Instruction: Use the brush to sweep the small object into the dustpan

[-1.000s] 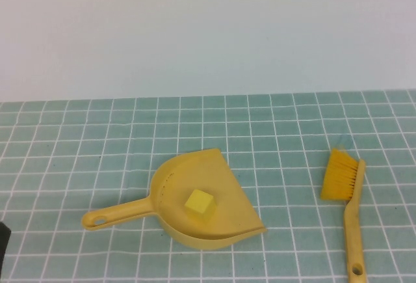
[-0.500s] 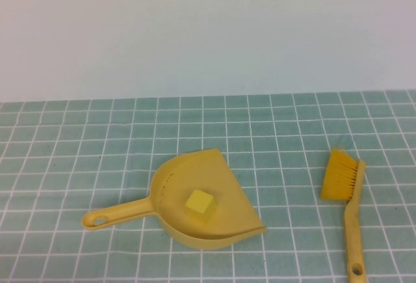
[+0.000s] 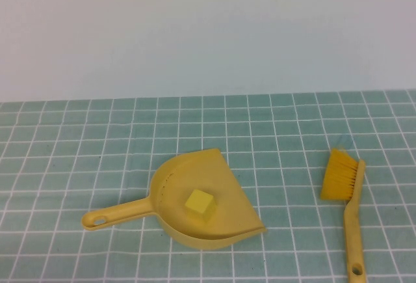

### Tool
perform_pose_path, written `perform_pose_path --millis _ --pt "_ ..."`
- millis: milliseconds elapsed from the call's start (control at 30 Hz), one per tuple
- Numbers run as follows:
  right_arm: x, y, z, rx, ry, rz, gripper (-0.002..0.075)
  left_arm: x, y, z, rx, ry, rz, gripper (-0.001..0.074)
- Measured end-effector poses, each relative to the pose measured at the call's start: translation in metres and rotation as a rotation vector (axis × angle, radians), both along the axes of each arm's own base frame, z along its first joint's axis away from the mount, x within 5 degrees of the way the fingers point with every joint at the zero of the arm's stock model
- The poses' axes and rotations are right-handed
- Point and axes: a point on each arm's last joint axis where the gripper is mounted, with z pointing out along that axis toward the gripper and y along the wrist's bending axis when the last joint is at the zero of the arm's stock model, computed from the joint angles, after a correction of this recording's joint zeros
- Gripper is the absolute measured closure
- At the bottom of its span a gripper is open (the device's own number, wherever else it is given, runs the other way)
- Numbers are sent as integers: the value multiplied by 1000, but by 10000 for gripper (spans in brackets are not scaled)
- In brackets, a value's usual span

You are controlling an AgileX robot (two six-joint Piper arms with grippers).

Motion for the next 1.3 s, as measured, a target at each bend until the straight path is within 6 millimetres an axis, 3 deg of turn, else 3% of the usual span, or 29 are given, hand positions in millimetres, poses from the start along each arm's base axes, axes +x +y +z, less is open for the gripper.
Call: perform_pose_path --millis 500,667,833,1067,1167,1300 --pt "-3 -4 4 14 -28 -14 727 0 0 0 4 -2 -1 736" --pt "-19 -23 19 76 -155 -120 727 0 0 0 4 -2 -1 736" --pt "-50 -43 37 287 -357 -317 727 0 0 0 -3 -1 1 736" --pt "-74 -49 45 443 -493 -368 727 0 0 0 -1 -1 1 736" --pt "-70 -44 34 496 -468 -342 727 0 0 0 -1 -2 1 736" --pt "-67 -34 -5 542 -316 -306 727 0 0 0 1 -2 1 736"
